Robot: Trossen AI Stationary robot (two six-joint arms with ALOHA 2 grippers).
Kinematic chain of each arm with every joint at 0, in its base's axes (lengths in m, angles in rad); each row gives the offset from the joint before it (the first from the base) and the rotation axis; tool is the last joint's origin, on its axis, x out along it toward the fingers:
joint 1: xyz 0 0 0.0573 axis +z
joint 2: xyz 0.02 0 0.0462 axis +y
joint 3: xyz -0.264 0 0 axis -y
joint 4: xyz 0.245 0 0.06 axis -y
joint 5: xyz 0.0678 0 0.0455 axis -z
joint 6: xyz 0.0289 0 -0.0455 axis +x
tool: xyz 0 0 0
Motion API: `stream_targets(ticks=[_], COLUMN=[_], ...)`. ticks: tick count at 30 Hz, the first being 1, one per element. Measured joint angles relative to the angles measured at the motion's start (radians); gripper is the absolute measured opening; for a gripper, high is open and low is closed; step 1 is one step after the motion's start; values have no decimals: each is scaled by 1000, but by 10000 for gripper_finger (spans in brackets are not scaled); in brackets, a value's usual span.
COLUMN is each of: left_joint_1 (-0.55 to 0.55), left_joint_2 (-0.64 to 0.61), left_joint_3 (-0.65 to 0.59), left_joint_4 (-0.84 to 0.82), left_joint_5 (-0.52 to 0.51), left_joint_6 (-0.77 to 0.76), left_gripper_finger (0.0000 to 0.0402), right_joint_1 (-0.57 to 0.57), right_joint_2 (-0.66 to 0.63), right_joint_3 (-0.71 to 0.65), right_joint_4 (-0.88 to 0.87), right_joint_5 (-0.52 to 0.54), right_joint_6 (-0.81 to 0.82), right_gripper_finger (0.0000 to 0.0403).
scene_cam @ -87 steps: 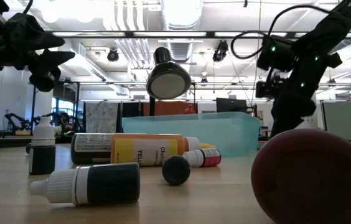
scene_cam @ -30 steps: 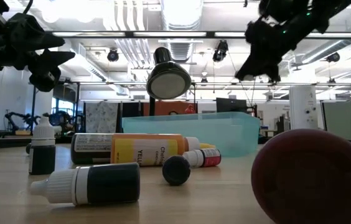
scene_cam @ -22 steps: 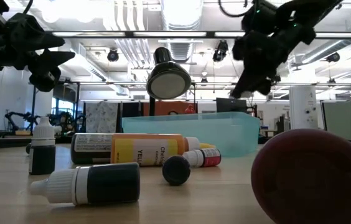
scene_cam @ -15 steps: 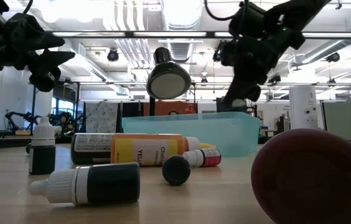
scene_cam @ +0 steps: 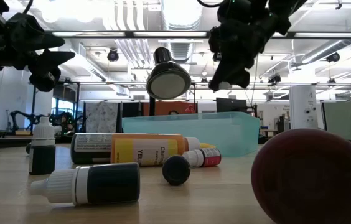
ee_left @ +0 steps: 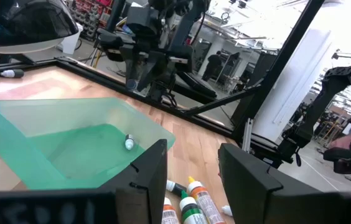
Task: Pick & Place food coloring
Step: Put the small red food coloring bottle into the green bin, then put the small green food coloring bottle into the green bin
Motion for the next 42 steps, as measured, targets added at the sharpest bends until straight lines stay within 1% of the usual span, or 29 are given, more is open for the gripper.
stream_targets(ticks=[3, 5, 8, 12, 15, 18, 23, 26, 32, 42], left_joint_1=[0, 0, 0, 0, 0, 0, 0, 0, -1, -1], left_joint_2=[0, 0, 0, 0, 0, 0, 0, 0, 0, 0], left_joint_3=[0, 0, 0, 0, 0, 0, 0, 0, 0, 0], left_joint_4=[0, 0, 0, 0, 0, 0, 0, 0, 0, 0], left_joint_5=[0, 0, 0, 0, 0, 0, 0, 0, 0, 0], left_joint_6=[0, 0, 0, 0, 0, 0, 0, 0, 0, 0], left_gripper_finger=[117, 117, 117, 117, 117, 117, 117, 117, 117, 117], right_joint_1=[0, 1, 6, 10, 12, 11, 9, 9, 9, 9], right_joint_2=[7, 6, 2, -14, -49, -95, -176, -213, -250, -251], right_joint_3=[10, 2, -13, -9, 6, 19, 37, 39, 37, 36], right_joint_4=[-71, -77, -91, -89, -87, -88, -84, -86, -85, -75], right_joint_5=[-53, -100, -114, -62, 25, 115, 260, 320, 333, 330], right_joint_6=[1, 8, 28, 31, 31, 30, 33, 42, 40, 39], right_gripper_finger=[108, 124, 153, 187, 199, 200, 192, 187, 180, 178])
